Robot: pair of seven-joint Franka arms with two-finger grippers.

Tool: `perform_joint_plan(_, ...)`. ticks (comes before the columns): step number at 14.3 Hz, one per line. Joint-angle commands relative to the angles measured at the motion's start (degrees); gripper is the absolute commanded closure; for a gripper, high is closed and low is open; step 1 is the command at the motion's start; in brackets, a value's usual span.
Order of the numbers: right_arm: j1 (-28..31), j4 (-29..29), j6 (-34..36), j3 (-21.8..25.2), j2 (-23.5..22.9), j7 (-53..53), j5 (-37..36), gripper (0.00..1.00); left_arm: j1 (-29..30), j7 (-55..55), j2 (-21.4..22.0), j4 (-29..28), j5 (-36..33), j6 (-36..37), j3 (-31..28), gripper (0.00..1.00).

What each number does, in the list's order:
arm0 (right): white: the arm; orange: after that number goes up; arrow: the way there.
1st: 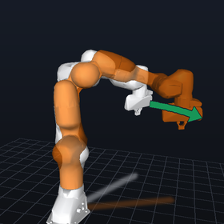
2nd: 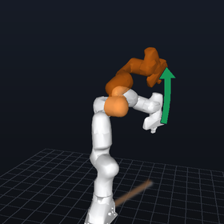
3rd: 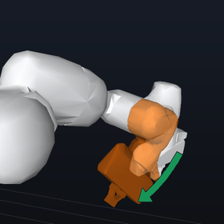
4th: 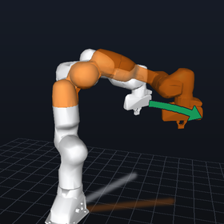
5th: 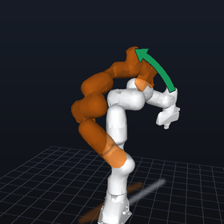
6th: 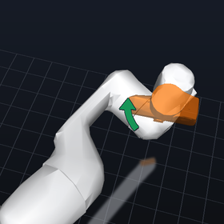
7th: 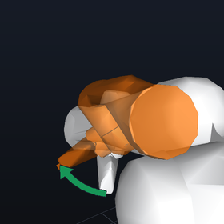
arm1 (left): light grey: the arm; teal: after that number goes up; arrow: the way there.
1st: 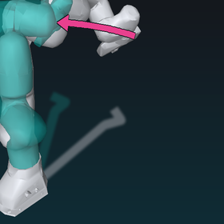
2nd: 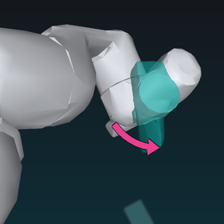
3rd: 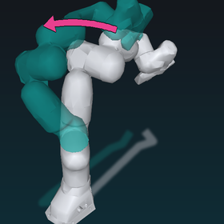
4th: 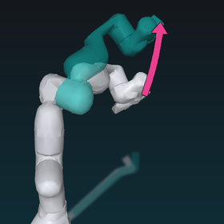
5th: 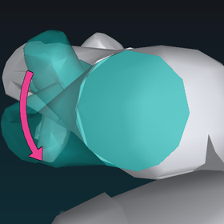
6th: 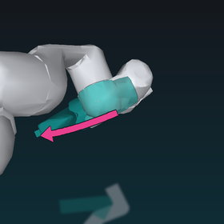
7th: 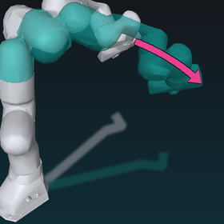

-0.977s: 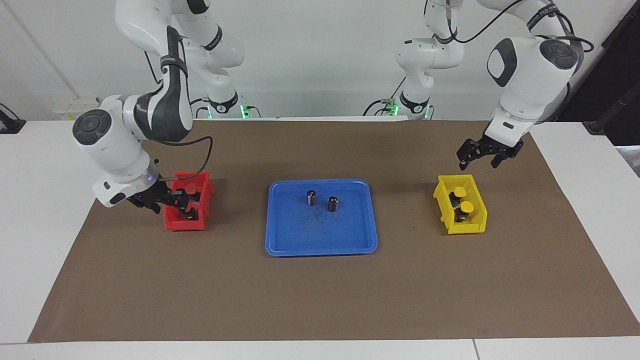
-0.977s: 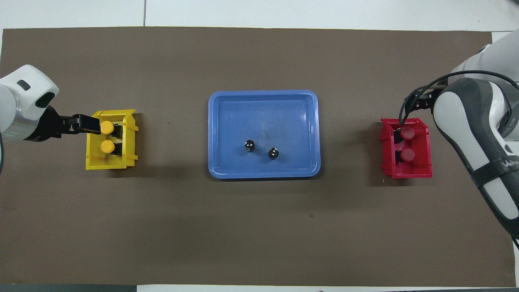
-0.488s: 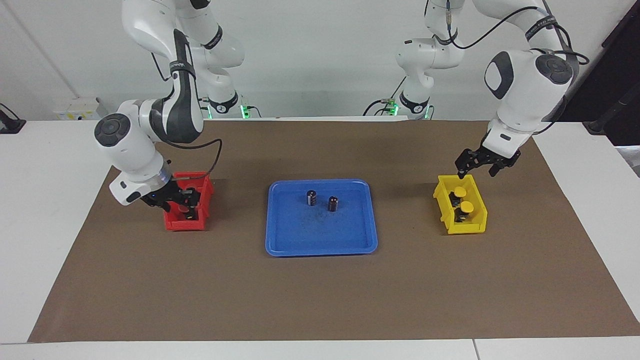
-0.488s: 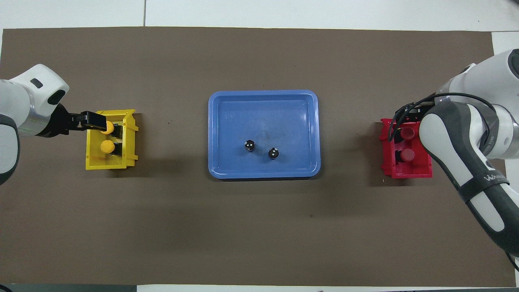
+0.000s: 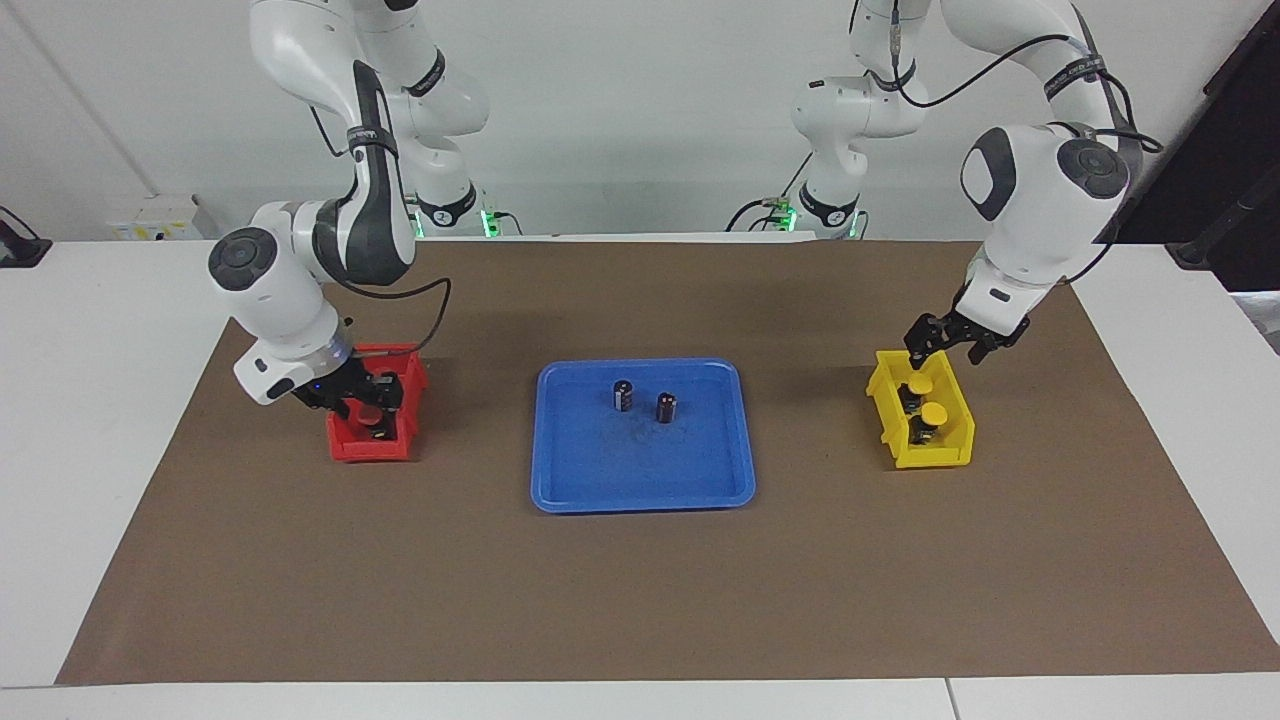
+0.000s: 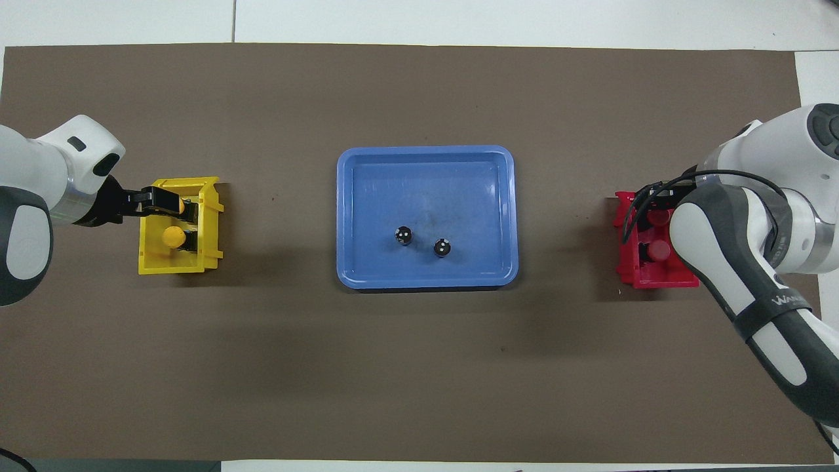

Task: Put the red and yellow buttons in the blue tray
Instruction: 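Grasp a yellow button with the left gripper while the right gripper grasps red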

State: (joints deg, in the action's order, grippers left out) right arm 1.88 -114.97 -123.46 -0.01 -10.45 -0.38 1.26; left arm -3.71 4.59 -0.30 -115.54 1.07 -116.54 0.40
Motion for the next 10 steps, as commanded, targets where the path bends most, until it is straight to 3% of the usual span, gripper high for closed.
perform_joint_plan(1, 0.50, -2.71, -2.05, -0.43, 1.67, -1.02, 0.76, 0.32, 0.99, 0.33, 0.47, -3.10, 0.33, -3.51, 0.30, 0.04)
perform_joint_plan(3, 0.58, -2.72, -2.40, -0.43, 1.67, -1.11, 0.76, 0.32, 0.99, 0.42, -0.40, -4.16, 0.33, -5.70, 0.30, 0.06)
perform_joint_plan(5, 0.58, -2.72, -2.40, -0.43, 1.05, -1.72, 0.76, 0.32, 1.60, 0.42, -0.76, -4.60, 0.33, -5.80, 0.30, 0.19)
perform_joint_plan(10, 0.58, -3.85, -2.57, -0.43, 1.31, -2.60, 0.59, 0.40, 1.60, 0.33, -0.06, -7.05, 0.33, -5.89, 0.39, 0.25)
